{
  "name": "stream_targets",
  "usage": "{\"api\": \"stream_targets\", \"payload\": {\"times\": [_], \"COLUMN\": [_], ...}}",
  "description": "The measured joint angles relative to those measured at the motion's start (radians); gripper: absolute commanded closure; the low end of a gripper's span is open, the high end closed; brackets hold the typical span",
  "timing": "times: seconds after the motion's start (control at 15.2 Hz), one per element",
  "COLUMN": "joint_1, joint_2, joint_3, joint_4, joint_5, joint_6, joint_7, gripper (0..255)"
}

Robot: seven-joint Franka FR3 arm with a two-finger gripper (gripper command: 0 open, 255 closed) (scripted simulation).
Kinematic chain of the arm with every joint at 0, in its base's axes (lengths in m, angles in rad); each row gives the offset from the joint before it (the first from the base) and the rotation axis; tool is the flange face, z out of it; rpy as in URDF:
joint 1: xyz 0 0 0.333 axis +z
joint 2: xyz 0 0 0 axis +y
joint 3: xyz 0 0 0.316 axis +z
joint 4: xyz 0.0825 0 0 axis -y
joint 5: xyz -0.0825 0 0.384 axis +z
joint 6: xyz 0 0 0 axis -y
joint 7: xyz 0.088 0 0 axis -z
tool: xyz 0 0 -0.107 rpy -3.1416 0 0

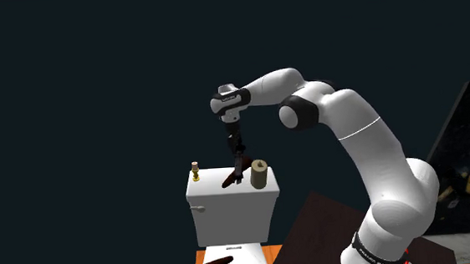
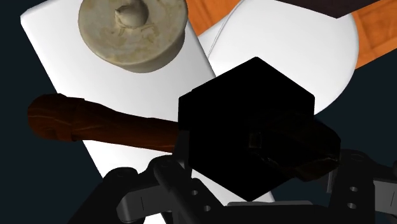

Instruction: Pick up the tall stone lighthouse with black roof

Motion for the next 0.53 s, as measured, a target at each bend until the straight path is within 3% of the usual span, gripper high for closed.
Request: {"api": "stream_targets", "payload": {"times": [0.53], "joint_1": [0.000], "joint_2": [-0.041], "joint_3": [-0.005], "joint_4": [0.031], "joint_5": [-0.007], "joint_6": [-0.072], "joint_7": [0.004], "gripper": [255]}}
